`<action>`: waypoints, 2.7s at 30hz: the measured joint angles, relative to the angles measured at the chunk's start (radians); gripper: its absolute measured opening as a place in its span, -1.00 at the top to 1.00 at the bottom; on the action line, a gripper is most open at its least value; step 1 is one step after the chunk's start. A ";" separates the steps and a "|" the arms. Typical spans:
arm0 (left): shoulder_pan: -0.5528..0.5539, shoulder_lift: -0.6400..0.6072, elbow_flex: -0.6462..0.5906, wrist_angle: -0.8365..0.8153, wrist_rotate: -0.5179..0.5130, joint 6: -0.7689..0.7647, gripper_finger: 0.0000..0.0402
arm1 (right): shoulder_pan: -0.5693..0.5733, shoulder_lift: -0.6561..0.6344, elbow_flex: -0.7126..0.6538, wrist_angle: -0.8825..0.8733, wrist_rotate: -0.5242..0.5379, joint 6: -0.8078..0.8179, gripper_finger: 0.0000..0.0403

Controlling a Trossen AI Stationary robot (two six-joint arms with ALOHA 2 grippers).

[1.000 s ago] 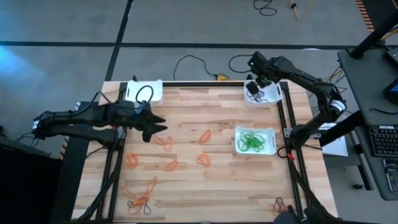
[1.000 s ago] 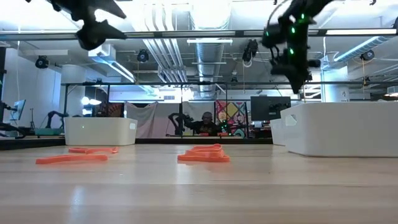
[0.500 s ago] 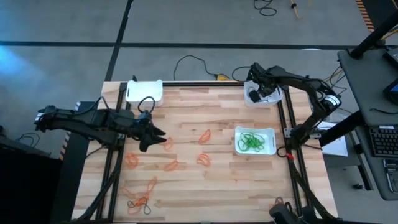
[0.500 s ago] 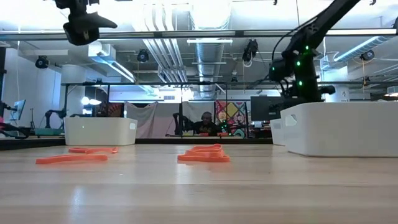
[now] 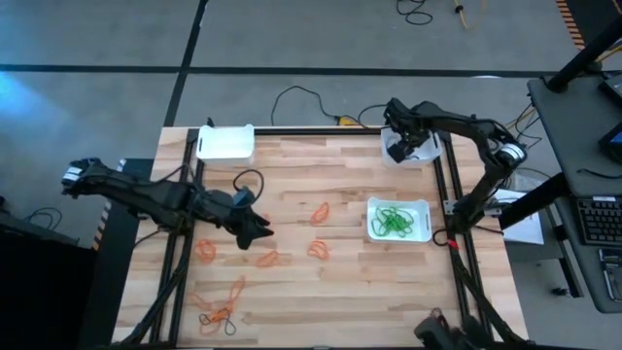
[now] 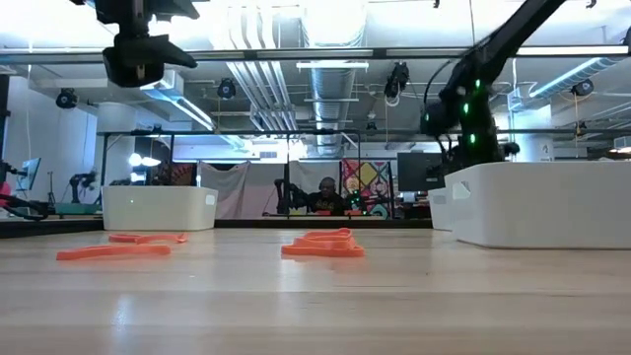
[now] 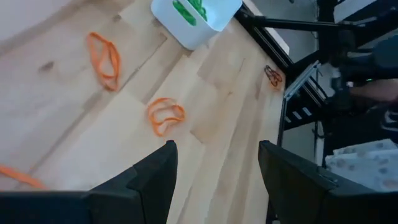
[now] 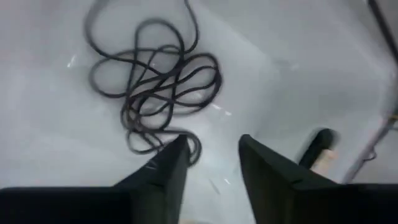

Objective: Sort rubber bands into baskets
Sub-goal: Put the black rubber band into the top right white bin

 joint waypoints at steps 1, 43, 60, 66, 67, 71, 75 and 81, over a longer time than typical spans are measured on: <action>-0.008 0.009 0.000 0.011 -0.001 -0.002 -0.04 | 0.014 -0.028 0.016 -0.023 0.000 0.000 0.24; -0.275 0.058 0.000 0.077 -0.184 0.298 -0.04 | 1.705 0.022 0.050 -0.019 -0.802 1.888 0.05; -0.284 0.067 0.000 0.079 -0.193 0.288 -0.04 | 1.708 0.008 -0.306 0.514 -0.958 2.034 0.05; -0.284 0.094 0.000 0.081 -0.218 0.267 -0.04 | 1.708 0.007 -0.338 0.544 -0.982 2.032 0.05; -0.284 0.101 0.000 0.083 -0.218 0.264 -0.04 | 1.708 0.007 -0.338 0.542 -0.997 2.034 0.05; -0.284 0.134 0.000 0.102 -0.218 0.256 -0.04 | 1.710 0.007 -0.334 0.543 -1.040 2.019 0.05; -0.284 0.170 0.000 0.127 -0.217 0.245 -0.04 | 1.706 0.007 -0.338 0.543 -1.023 1.979 0.05; -0.284 0.218 0.000 0.181 -0.207 0.222 -0.04 | 1.706 0.005 -0.375 0.524 -1.022 1.925 0.13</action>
